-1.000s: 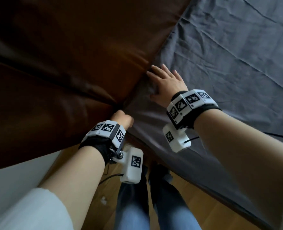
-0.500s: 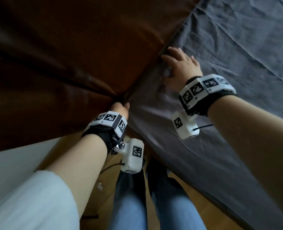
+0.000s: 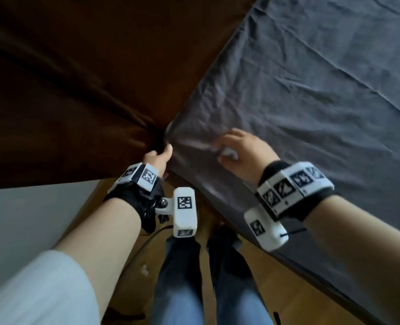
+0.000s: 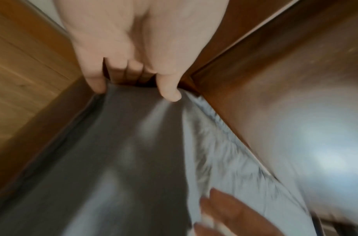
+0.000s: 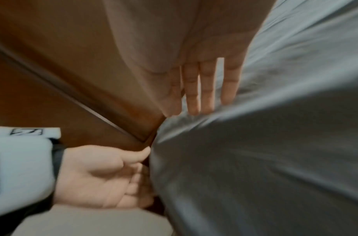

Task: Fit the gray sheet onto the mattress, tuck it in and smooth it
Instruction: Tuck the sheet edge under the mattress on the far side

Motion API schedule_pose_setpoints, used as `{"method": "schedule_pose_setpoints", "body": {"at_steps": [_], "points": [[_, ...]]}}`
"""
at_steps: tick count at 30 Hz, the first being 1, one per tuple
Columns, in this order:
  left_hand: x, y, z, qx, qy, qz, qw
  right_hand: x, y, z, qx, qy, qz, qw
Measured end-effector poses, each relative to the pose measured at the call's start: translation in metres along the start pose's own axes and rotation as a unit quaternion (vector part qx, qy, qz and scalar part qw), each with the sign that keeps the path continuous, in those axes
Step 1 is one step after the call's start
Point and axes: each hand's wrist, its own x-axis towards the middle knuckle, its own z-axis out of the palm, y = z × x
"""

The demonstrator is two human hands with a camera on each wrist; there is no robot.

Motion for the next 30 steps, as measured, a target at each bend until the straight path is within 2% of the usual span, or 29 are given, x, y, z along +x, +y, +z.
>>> {"method": "schedule_pose_setpoints", "body": {"at_steps": [3, 6, 10, 14, 16, 19, 21, 23, 26, 30], "points": [[-0.014, -0.02, -0.006, 0.012, 0.011, 0.015, 1.0, -0.055, -0.002, 0.028, 0.04, -0.046, 0.066, 0.996], [-0.034, -0.037, -0.003, 0.028, -0.015, 0.014, 0.999, -0.1, 0.0, 0.064, 0.096, -0.053, 0.143, 0.984], [-0.058, -0.05, 0.001, 0.079, -0.085, 0.022, 0.993, -0.152, 0.0, 0.101, 0.205, 0.012, 0.257, 0.944], [-0.069, -0.058, 0.004, 0.153, -0.125, 0.068, 0.978, -0.181, -0.005, 0.128, 0.278, 0.086, 0.321, 0.901], [-0.068, -0.06, 0.009, 0.239, -0.131, 0.114, 0.955, -0.185, -0.005, 0.137, 0.256, 0.079, 0.329, 0.906], [-0.058, -0.065, 0.019, 0.433, -0.14, 0.174, 0.873, -0.178, 0.0, 0.144, 0.159, 0.001, 0.311, 0.937], [-0.052, -0.067, 0.027, 0.501, -0.14, 0.194, 0.831, -0.167, 0.006, 0.145, 0.1, -0.041, 0.306, 0.946], [-0.045, -0.067, 0.033, 0.521, -0.137, 0.195, 0.82, -0.156, 0.012, 0.146, 0.06, -0.06, 0.32, 0.943], [-0.038, -0.071, 0.036, 0.517, -0.151, 0.171, 0.825, -0.146, 0.016, 0.146, 0.04, -0.065, 0.343, 0.936], [-0.031, -0.076, 0.041, 0.558, -0.142, 0.127, 0.808, -0.136, 0.023, 0.148, 0.075, -0.09, 0.364, 0.924]]}}
